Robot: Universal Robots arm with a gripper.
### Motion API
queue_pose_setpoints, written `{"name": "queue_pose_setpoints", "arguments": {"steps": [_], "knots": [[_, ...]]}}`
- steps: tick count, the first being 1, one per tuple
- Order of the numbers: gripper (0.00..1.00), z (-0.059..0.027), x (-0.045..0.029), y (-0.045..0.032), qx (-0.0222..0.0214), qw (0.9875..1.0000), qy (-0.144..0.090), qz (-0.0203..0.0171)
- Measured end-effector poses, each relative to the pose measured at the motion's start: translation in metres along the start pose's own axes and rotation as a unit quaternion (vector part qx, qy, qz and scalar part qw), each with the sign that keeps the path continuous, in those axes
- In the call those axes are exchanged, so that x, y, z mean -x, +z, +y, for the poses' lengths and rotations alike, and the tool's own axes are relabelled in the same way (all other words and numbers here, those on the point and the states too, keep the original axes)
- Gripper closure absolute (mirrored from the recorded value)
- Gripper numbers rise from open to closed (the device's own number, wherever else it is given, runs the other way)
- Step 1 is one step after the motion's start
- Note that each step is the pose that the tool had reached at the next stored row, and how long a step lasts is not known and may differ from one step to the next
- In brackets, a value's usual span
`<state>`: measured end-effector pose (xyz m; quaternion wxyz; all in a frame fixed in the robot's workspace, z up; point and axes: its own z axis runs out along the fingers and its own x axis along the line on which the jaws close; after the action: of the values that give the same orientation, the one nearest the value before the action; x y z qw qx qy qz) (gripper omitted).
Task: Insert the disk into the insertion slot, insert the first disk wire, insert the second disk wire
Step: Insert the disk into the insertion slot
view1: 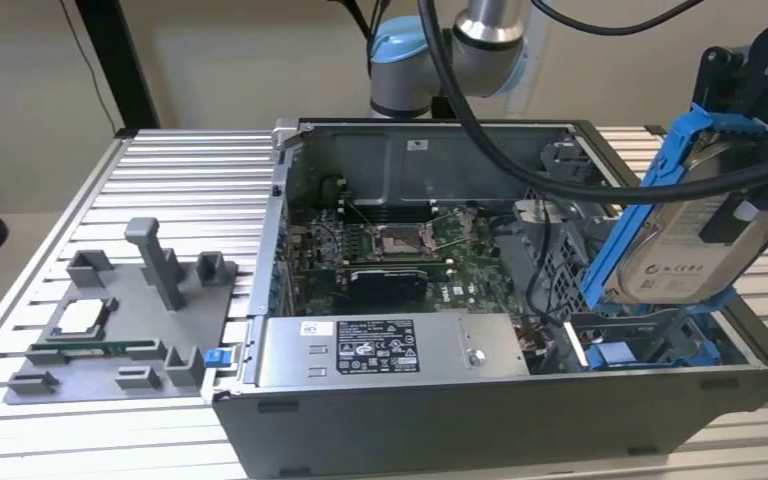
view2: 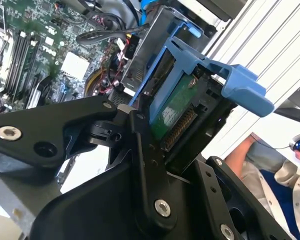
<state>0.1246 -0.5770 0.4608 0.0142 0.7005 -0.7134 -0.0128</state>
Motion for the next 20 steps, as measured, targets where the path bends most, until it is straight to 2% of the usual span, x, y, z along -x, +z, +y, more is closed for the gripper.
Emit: {"name": "queue_pose_setpoints", "arguments": {"steps": [15, 20], "knots": [[1.0, -0.0091, 0.0001, 0.0141, 0.0, 1.0, 0.0, -0.0002], [1.0, -0.0152, 0.0002, 0.0225, 0.0, 1.0, 0.0, -0.0001]]}}
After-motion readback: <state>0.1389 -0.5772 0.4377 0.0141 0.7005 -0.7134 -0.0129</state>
